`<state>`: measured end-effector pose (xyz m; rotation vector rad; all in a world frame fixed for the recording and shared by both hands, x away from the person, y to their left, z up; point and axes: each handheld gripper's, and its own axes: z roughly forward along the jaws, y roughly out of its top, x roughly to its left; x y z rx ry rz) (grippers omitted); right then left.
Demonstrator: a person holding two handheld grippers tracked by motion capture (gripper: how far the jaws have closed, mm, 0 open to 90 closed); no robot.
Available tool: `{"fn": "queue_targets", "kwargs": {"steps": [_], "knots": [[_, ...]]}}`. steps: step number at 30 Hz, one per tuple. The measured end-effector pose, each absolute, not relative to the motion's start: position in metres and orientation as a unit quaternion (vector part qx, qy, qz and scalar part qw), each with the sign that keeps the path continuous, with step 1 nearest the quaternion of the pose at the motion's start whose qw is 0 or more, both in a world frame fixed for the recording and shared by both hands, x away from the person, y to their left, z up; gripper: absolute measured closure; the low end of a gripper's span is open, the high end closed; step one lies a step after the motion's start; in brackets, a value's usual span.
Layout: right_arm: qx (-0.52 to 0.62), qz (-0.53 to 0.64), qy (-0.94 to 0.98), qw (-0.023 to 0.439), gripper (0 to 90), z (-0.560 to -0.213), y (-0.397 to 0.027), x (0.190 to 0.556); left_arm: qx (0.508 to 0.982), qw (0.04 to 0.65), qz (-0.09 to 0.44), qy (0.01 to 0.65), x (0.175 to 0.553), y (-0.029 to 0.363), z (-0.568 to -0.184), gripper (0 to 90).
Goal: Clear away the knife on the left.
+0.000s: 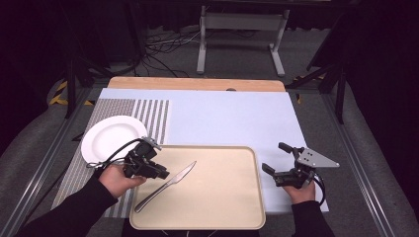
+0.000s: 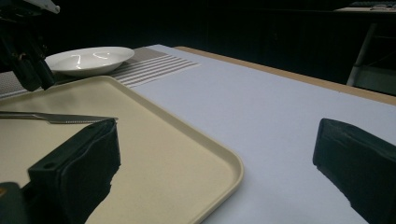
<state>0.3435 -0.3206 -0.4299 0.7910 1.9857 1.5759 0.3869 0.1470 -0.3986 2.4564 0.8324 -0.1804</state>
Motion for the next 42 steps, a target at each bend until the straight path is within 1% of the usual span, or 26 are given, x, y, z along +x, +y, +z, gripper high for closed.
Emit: {"fn": "queue_targets", "kwargs": {"steps": [1,2,4,5,7,11,20,33,42], "knots": [[0.289,0.576,0.726,0.241,1.4,-0.430,-0.321,0.344,0.910,0.268,-0.067,0.308,0.387,0.147,-0.399,83.3],[0.290,0.575,0.726,0.241,1.4,-0.430,-0.321,0.344,0.913,0.267,-0.058,0.303,0.388,0.143,-0.397,83.3],[0.289,0.576,0.726,0.240,1.5,-0.430,-0.321,0.343,0.918,0.269,-0.043,0.290,0.391,0.130,-0.395,89.9],[0.289,0.576,0.726,0.240,1.5,-0.430,-0.321,0.343,0.918,0.269,-0.043,0.290,0.391,0.130,-0.395,90.0],[0.288,0.576,0.726,0.241,1.6,-0.430,-0.321,0.343,0.923,0.272,-0.031,0.272,0.394,0.116,-0.394,90.0],[0.288,0.576,0.726,0.241,1.6,-0.430,-0.322,0.343,0.926,0.277,-0.024,0.256,0.397,0.100,-0.395,90.0],[0.289,0.578,0.723,0.243,1.6,-0.429,-0.323,0.343,0.933,0.272,-0.030,0.233,0.406,0.075,-0.407,90.0],[0.288,0.578,0.724,0.243,1.6,-0.430,-0.323,0.343,0.944,0.250,-0.040,0.213,0.412,0.061,-0.424,90.0],[0.288,0.578,0.724,0.243,1.6,-0.430,-0.323,0.343,0.950,0.226,-0.026,0.212,0.412,0.058,-0.431,90.0]]}}
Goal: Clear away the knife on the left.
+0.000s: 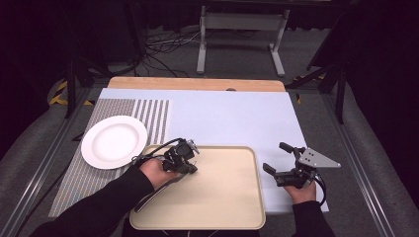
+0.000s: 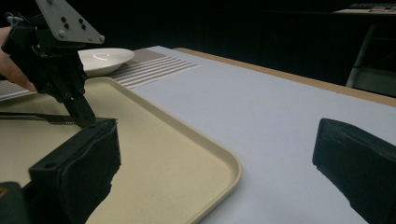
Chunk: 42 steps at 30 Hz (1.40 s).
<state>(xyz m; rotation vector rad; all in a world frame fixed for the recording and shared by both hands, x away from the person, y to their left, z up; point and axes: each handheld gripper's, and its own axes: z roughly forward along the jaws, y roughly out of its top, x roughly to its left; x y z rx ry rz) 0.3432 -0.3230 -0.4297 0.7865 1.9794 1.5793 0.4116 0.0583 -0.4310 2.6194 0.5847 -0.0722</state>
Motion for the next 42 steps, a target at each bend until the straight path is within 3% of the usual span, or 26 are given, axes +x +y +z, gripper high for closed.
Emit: {"fn": "queue_targets", "kwargs": {"steps": [8,42], "knots": [[0.289,0.577,0.725,0.240,1.6,-0.430,-0.323,0.343,0.959,0.194,-0.010,0.206,0.412,0.059,-0.427,90.0],[0.290,0.575,0.727,0.238,1.6,-0.431,-0.323,0.344,0.947,0.199,-0.009,0.253,0.428,0.109,-0.429,90.0]]}}
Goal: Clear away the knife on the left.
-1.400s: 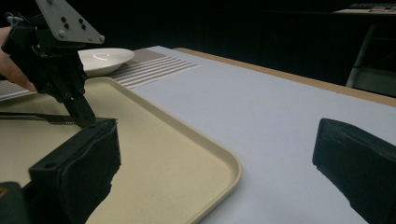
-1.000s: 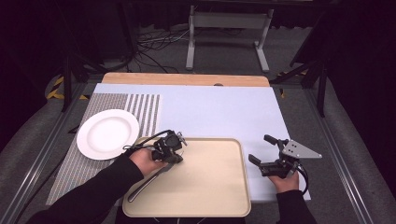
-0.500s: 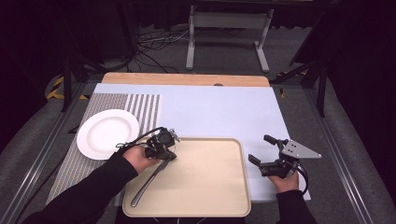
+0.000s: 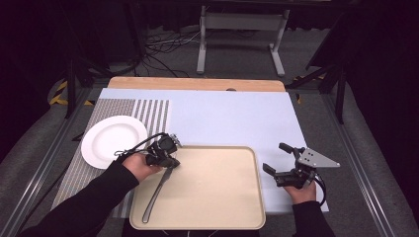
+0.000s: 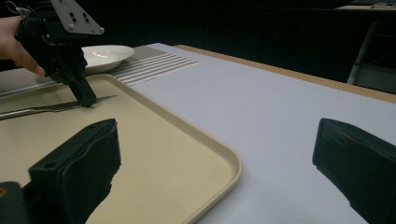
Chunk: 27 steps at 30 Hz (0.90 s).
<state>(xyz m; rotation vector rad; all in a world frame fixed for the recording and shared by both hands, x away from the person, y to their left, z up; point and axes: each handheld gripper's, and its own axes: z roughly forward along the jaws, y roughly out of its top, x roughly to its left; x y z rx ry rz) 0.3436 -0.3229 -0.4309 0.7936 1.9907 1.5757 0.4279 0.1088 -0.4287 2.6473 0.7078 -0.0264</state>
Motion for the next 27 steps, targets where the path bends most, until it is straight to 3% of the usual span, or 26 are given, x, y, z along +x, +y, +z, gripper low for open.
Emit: {"fn": "queue_targets", "kwargs": {"steps": [27], "knots": [[0.292,0.572,0.729,0.237,1.6,-0.431,-0.322,0.344,0.945,0.190,-0.001,0.265,0.427,0.133,-0.428,90.0]]}}
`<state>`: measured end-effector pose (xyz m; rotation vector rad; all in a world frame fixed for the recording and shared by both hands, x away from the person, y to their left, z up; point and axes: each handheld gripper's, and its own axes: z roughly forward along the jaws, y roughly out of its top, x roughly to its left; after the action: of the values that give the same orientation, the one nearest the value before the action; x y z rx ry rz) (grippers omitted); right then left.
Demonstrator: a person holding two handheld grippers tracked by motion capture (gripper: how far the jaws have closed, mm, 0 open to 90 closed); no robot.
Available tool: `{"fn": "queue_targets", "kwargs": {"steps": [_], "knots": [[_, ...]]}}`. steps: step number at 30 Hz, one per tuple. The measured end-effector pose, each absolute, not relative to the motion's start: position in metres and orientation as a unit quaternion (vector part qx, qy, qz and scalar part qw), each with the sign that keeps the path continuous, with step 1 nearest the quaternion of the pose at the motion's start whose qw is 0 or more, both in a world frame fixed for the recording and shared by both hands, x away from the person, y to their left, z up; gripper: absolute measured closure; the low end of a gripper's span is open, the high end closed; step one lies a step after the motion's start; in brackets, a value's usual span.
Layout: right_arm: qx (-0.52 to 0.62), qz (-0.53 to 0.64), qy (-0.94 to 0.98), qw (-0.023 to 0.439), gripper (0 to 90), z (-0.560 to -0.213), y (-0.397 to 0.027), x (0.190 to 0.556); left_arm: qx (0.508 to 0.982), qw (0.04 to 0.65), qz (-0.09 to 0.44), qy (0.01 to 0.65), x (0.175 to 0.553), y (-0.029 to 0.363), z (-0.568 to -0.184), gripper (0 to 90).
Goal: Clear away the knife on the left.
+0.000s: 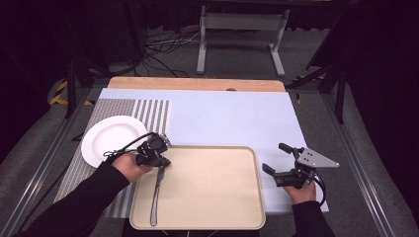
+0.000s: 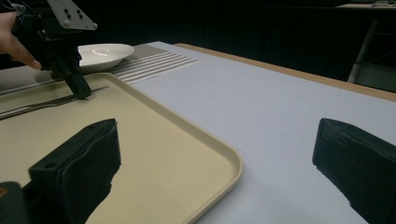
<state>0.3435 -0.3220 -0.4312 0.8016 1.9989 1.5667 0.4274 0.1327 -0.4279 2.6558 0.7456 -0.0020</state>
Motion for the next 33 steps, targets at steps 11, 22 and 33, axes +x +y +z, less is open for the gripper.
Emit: {"fn": "queue_targets", "kwargs": {"steps": [11,22,33], "knots": [[0.292,0.571,0.730,0.237,1.6,-0.431,-0.322,0.344,0.947,0.186,-0.001,0.263,0.427,0.136,-0.427,90.0],[0.291,0.573,0.728,0.238,1.6,-0.431,-0.322,0.345,0.922,0.322,0.007,0.216,0.421,0.154,-0.401,28.5],[0.291,0.572,0.728,0.240,1.6,-0.431,-0.322,0.344,0.881,0.414,0.024,0.226,0.412,0.191,-0.389,8.8]]}}
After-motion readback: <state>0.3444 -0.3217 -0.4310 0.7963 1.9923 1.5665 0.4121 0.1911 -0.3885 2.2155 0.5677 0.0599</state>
